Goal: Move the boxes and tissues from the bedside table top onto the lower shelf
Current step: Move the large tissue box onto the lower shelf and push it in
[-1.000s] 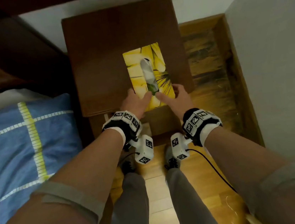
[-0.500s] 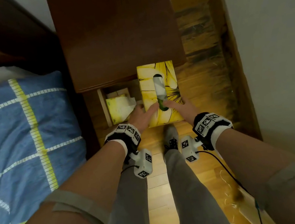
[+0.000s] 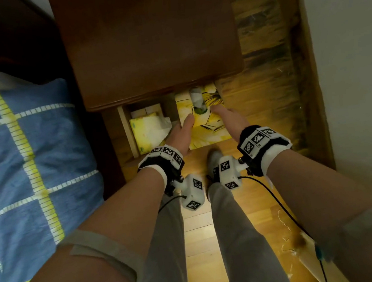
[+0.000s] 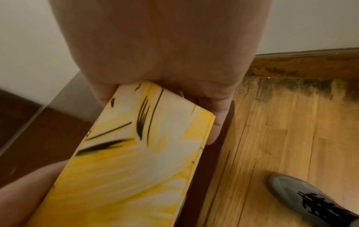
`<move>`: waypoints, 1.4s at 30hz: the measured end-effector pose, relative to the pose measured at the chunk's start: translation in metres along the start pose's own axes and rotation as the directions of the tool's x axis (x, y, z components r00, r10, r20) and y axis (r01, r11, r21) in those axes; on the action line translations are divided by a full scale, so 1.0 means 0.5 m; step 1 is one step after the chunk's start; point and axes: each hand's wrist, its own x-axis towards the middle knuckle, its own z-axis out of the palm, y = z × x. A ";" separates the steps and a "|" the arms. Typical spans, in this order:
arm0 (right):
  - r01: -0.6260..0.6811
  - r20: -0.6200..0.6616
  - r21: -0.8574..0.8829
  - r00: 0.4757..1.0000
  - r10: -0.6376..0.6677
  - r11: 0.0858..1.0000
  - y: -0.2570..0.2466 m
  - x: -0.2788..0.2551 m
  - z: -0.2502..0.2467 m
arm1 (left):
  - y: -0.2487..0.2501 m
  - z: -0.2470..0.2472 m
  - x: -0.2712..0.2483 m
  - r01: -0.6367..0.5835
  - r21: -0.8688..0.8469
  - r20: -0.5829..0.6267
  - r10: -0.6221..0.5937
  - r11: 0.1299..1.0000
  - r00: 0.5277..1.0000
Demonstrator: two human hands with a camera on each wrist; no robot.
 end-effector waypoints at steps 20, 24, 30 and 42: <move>0.161 -0.046 -0.382 0.980 -0.193 0.910 0.027 0.085 0.038 | -0.029 -0.035 0.110 -0.155 0.429 0.028 0.158 0.890 0.987; 0.144 -0.138 -0.327 0.970 -0.198 0.934 0.039 0.059 0.047 | -0.021 -0.065 0.063 -0.225 0.427 -0.077 0.283 0.876 0.956; 0.207 -0.277 -0.452 0.892 -0.357 0.868 0.071 -0.001 0.058 | -0.004 -0.120 -0.011 -0.332 0.717 -0.120 0.577 0.613 0.808; 0.049 -0.406 0.144 0.914 0.014 0.988 0.090 -0.060 0.136 | 0.037 -0.177 0.001 -0.204 0.975 0.124 0.540 0.091 0.832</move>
